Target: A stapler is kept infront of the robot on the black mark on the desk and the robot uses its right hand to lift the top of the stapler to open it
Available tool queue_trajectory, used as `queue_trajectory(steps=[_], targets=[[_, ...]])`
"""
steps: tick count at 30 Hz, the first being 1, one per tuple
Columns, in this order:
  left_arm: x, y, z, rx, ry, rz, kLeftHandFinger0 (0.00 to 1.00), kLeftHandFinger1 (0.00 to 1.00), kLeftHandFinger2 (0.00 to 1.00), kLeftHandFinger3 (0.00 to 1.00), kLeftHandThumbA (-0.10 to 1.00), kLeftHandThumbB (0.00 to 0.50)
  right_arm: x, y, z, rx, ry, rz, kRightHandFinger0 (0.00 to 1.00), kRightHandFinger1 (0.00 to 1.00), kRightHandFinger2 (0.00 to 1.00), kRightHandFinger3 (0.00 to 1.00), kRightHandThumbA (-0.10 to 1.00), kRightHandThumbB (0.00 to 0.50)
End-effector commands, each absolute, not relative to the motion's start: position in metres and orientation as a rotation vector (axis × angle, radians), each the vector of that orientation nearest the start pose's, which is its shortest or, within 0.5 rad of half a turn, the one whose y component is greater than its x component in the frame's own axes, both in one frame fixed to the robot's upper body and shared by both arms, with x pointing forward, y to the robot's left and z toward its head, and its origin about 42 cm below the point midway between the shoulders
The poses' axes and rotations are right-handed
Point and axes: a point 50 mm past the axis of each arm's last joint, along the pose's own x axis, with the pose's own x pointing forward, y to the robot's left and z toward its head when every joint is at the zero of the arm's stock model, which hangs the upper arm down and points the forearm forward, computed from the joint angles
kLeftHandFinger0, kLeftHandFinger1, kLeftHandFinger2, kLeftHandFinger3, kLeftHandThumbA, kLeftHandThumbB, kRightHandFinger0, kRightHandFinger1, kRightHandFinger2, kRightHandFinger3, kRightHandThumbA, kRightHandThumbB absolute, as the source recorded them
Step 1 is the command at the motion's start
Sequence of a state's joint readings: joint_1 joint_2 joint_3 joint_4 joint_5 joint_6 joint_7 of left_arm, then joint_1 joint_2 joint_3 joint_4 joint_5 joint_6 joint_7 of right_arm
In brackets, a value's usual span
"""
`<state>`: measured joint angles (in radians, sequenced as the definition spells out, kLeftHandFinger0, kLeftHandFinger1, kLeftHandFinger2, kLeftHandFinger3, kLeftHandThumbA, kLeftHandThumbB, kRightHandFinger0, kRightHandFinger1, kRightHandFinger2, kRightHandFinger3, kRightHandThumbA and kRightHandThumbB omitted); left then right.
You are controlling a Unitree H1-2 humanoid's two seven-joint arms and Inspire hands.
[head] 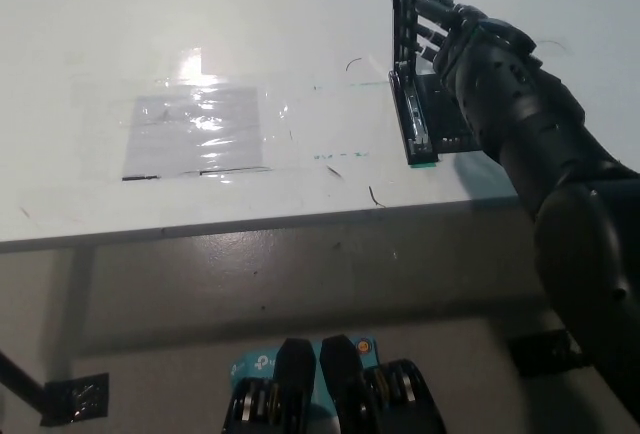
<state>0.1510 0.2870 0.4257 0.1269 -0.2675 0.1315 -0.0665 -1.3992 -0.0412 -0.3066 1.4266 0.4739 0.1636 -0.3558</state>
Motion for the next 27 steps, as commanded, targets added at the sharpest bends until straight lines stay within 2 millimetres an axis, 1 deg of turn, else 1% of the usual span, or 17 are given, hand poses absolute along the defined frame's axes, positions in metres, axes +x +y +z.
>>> queue_trajectory(steps=[1, 2, 3, 4, 5, 6, 7, 8, 9, 11, 13, 14, 18, 23, 24, 26, 27], targets=[[0.196, 0.435, 0.078, -0.004, 0.221, 0.408, 0.54, 0.62, 0.76, 0.88, 0.35, 0.116, 0.599, -0.1, 0.455, 0.518, -0.026, -0.016, 0.28, 0.4, 0.51, 0.8, 0.1, 0.061], [0.196, 0.435, 0.078, -0.002, 0.222, 0.407, 0.55, 0.64, 0.77, 0.88, 0.35, 0.112, 0.6, -0.103, 0.442, 0.574, 0.004, 0.015, 0.33, 0.45, 0.57, 0.84, 0.07, 0.055], [0.196, 0.435, 0.079, -0.002, 0.222, 0.405, 0.55, 0.64, 0.77, 0.87, 0.36, 0.117, 0.599, -0.105, 0.433, 0.599, 0.017, 0.028, 0.34, 0.47, 0.6, 0.84, 0.04, 0.05], [0.196, 0.435, 0.079, -0.002, 0.222, 0.405, 0.55, 0.64, 0.77, 0.87, 0.36, 0.117, 0.599, -0.105, 0.431, 0.605, 0.021, 0.032, 0.34, 0.47, 0.61, 0.84, 0.04, 0.049], [0.196, 0.434, 0.08, -0.003, 0.223, 0.406, 0.56, 0.64, 0.77, 0.87, 0.36, 0.115, 0.598, -0.107, 0.422, 0.62, 0.031, 0.05, 0.37, 0.49, 0.64, 0.86, 0.03, 0.035], [0.196, 0.436, 0.081, -0.003, 0.22, 0.412, 0.56, 0.64, 0.76, 0.86, 0.38, 0.145, 0.594, -0.108, 0.41, 0.638, 0.047, 0.088, 0.39, 0.48, 0.69, 0.87, 0.04, 0.013], [0.197, 0.436, 0.082, -0.003, 0.22, 0.413, 0.57, 0.64, 0.76, 0.85, 0.38, 0.146, 0.592, -0.108, 0.407, 0.643, 0.051, 0.097, 0.39, 0.48, 0.7, 0.87, 0.04, 0.012], [0.196, 0.437, 0.082, 0.0, 0.22, 0.413, 0.58, 0.64, 0.75, 0.84, 0.39, 0.154, 0.588, -0.11, 0.401, 0.655, 0.057, 0.117, 0.42, 0.5, 0.74, 0.91, 0.05, 0.0], [0.197, 0.437, 0.081, 0.004, 0.219, 0.414, 0.56, 0.63, 0.75, 0.83, 0.39, 0.157, 0.579, -0.113, 0.391, 0.672, 0.074, 0.131, 0.42, 0.5, 0.75, 0.93, 0.05, 0.002], [0.197, 0.437, 0.081, 0.01, 0.218, 0.41, 0.56, 0.63, 0.74, 0.84, 0.41, 0.152, 0.558, -0.123, 0.373, 0.712, 0.104, 0.156, 0.4, 0.48, 0.71, 0.92, 0.06, 0.012], [0.197, 0.436, 0.081, 0.003, 0.219, 0.413, 0.55, 0.62, 0.74, 0.84, 0.39, 0.141, 0.548, -0.127, 0.367, 0.739, 0.104, 0.171, 0.41, 0.49, 0.71, 0.94, 0.07, 0.002], [0.197, 0.436, 0.081, -0.003, 0.215, 0.411, 0.56, 0.63, 0.75, 0.85, 0.38, 0.148, 0.541, -0.13, 0.361, 0.749, 0.092, 0.178, 0.42, 0.5, 0.71, 0.94, 0.08, 0.002], [0.197, 0.437, 0.079, 0.0, 0.215, 0.411, 0.55, 0.62, 0.75, 0.85, 0.39, 0.153, 0.525, -0.137, 0.345, 0.756, 0.074, 0.179, 0.45, 0.5, 0.7, 0.95, 0.11, 0.017], [0.198, 0.438, 0.081, -0.006, 0.211, 0.416, 0.57, 0.64, 0.76, 0.86, 0.38, 0.146, 0.506, -0.144, 0.324, 0.789, 0.084, 0.181, 0.42, 0.48, 0.68, 0.96, 0.13, 0.022], [0.198, 0.438, 0.082, -0.003, 0.214, 0.419, 0.55, 0.63, 0.75, 0.85, 0.37, 0.144, 0.503, -0.144, 0.32, 0.791, 0.089, 0.178, 0.42, 0.47, 0.67, 0.96, 0.13, 0.025], [0.199, 0.438, 0.082, 0.0, 0.206, 0.406, 0.56, 0.64, 0.76, 0.87, 0.41, 0.153, 0.499, -0.146, 0.312, 0.798, 0.104, 0.175, 0.44, 0.49, 0.69, 0.97, 0.14, 0.023], [0.199, 0.437, 0.082, 0.003, 0.209, 0.41, 0.54, 0.63, 0.76, 0.87, 0.41, 0.157, 0.497, -0.147, 0.309, 0.804, 0.111, 0.168, 0.45, 0.5, 0.7, 0.97, 0.14, 0.023]])
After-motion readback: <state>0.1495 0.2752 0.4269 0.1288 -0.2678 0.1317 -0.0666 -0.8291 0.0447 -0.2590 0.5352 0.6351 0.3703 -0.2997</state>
